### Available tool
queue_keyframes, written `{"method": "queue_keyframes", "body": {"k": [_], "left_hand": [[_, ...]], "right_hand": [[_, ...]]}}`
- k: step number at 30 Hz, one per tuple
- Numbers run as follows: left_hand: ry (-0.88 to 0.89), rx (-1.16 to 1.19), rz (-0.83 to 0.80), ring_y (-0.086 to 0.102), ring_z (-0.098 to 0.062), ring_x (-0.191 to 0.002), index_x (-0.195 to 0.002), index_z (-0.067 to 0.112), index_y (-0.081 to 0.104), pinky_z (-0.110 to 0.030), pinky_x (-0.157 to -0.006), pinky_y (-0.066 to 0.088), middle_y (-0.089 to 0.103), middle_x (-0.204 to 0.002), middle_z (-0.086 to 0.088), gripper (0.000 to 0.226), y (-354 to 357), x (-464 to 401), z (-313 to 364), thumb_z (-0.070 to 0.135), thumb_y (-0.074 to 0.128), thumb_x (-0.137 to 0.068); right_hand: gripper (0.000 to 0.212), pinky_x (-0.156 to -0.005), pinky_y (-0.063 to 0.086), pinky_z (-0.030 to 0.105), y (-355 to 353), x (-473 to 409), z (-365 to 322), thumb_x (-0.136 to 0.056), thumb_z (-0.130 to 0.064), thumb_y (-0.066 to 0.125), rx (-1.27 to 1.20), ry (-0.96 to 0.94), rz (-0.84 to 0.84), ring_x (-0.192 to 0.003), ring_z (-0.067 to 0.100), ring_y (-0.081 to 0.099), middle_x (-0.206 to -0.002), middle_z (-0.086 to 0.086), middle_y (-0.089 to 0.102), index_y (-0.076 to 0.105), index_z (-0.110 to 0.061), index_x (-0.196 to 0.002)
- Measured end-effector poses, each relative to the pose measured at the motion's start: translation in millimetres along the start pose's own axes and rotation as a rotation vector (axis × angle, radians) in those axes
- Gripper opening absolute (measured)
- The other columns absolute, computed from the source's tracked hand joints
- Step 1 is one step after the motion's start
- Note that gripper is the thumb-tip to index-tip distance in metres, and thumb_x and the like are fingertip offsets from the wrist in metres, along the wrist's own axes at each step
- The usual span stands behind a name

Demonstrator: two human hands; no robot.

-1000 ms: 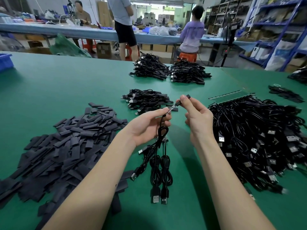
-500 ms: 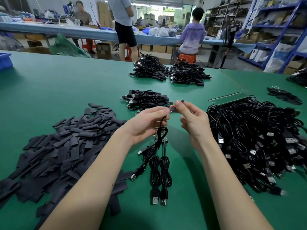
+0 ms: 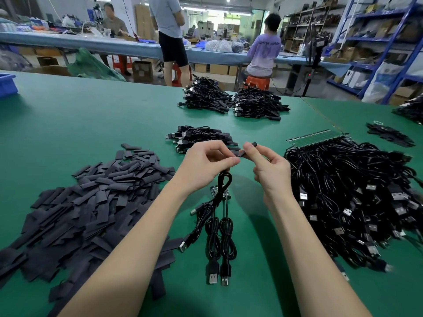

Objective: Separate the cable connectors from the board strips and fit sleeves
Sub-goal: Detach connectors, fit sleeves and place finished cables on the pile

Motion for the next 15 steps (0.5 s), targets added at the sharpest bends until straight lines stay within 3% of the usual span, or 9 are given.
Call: {"method": "queue_keyframes", "body": {"k": [3, 9, 12, 15], "left_hand": [[0.058, -0.048, 0.034, 0.065, -0.021, -0.066, -0.078, 0.020, 0.075, -0.038, -0.071, 0.055, 0.073, -0.072, -0.004, 0.010, 1.8, 0.2, 1.3, 0.023, 0.082, -0.084], [0.108, -0.081, 0.062, 0.065, -0.034, -0.074, -0.078, 0.018, 0.076, -0.045, -0.071, 0.054, 0.072, -0.073, -0.008, 0.009, 5.0, 0.5, 2.0, 0.022, 0.081, -0.084], [0.095, -0.054, 0.046, 0.068, -0.032, -0.076, -0.081, 0.018, 0.076, -0.045, -0.074, 0.056, 0.074, -0.076, -0.004, 0.007, 5.3, 0.5, 3.6, 0.021, 0.081, -0.084], [0.090, -0.040, -0.011, 0.071, -0.018, -0.075, -0.085, 0.016, 0.078, -0.035, -0.077, 0.059, 0.076, -0.080, 0.002, 0.005, 4.0, 0.0, 4.0, 0.016, 0.082, -0.083]], "right_hand": [[0.040, -0.058, 0.032, 0.019, 1.5, 1.0, 2.5, -0.083, -0.036, 0.083, 0.007, 0.028, 0.001, -0.043, 0.001, 0.038, -0.091, 0.004, 0.078, 0.075, -0.005, -0.107], [0.045, -0.044, 0.026, 0.017, -1.7, 0.7, 6.4, -0.082, -0.040, 0.083, 0.005, 0.062, -0.012, -0.043, 0.007, 0.025, -0.082, 0.007, 0.059, 0.073, -0.008, -0.111], [0.043, -0.043, 0.024, 0.017, -1.8, 0.0, 7.1, -0.084, -0.039, 0.082, -0.022, 0.086, -0.017, -0.044, 0.007, 0.024, -0.085, 0.009, 0.058, 0.074, -0.008, -0.112], [0.036, -0.041, 0.022, 0.016, -2.6, -0.3, 6.4, -0.086, -0.037, 0.080, -0.065, 0.110, -0.027, -0.046, 0.008, 0.021, -0.084, 0.005, 0.068, 0.077, -0.008, -0.108]]}}
Point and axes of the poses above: each hand's wrist, its own x-axis away from the middle knuckle, its own y-axis out of the palm, z = x × y, the point moved 2 cm from there along -x, towards the middle knuckle
